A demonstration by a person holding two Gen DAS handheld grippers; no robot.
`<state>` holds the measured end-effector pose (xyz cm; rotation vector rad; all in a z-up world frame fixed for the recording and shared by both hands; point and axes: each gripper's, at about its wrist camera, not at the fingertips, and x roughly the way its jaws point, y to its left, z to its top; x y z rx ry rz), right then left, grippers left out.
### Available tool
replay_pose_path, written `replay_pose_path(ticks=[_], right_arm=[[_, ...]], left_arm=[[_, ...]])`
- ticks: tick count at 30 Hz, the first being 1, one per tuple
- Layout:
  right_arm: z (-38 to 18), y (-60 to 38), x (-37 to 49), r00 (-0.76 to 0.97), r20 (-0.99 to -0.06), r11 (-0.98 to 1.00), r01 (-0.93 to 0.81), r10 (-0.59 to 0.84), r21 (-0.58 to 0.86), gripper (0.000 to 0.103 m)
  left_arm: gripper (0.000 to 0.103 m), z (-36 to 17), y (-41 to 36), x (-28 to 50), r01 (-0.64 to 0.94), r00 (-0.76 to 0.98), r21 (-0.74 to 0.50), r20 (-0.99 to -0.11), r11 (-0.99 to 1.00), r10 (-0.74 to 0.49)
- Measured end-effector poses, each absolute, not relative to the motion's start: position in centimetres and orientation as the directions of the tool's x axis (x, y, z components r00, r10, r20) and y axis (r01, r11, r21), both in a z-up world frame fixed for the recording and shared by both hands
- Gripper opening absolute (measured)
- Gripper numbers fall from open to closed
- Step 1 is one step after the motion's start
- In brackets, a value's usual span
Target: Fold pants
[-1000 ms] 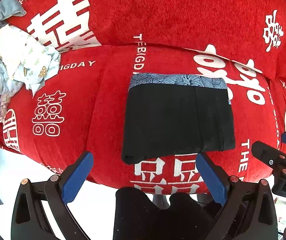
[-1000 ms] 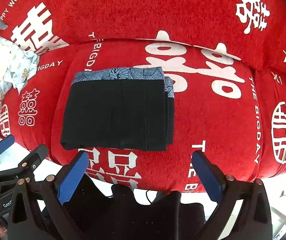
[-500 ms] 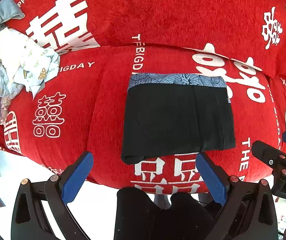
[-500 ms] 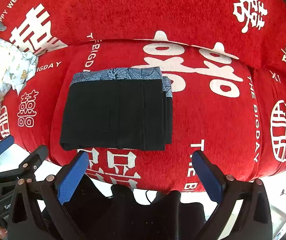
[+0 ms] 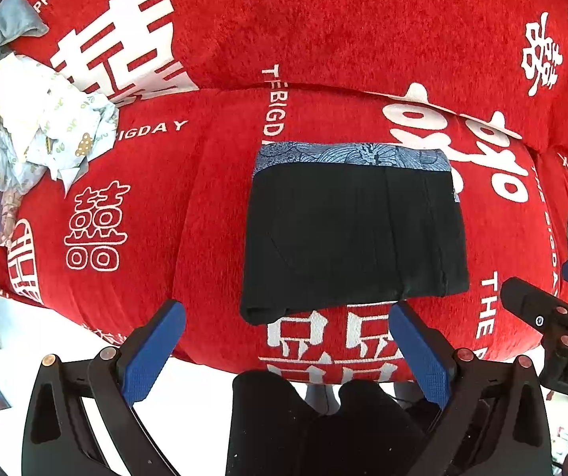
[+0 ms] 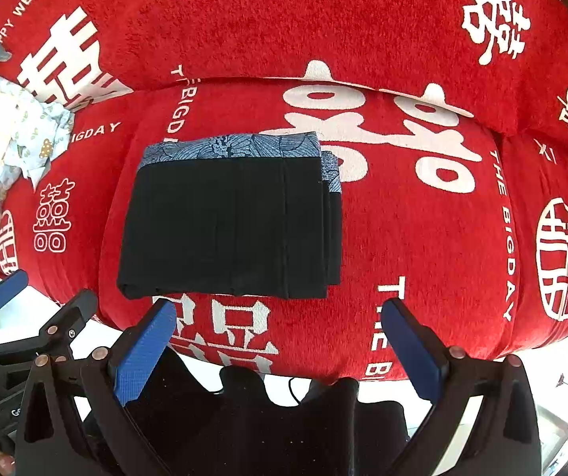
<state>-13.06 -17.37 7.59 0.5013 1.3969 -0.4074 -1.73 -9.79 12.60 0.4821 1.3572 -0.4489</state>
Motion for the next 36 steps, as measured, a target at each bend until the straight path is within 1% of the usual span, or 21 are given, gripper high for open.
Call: replay_pose_path(ticks=[36], right_arm=[[7.41,-17.26,-12.59,0.129,-0.991,0.833,0.547,0.016,0.085,0.103]], left_arm=[[0.103,12.61,-9.97,-1.39,0.568,0.160,0.072,-0.987,0.820,-0.025]])
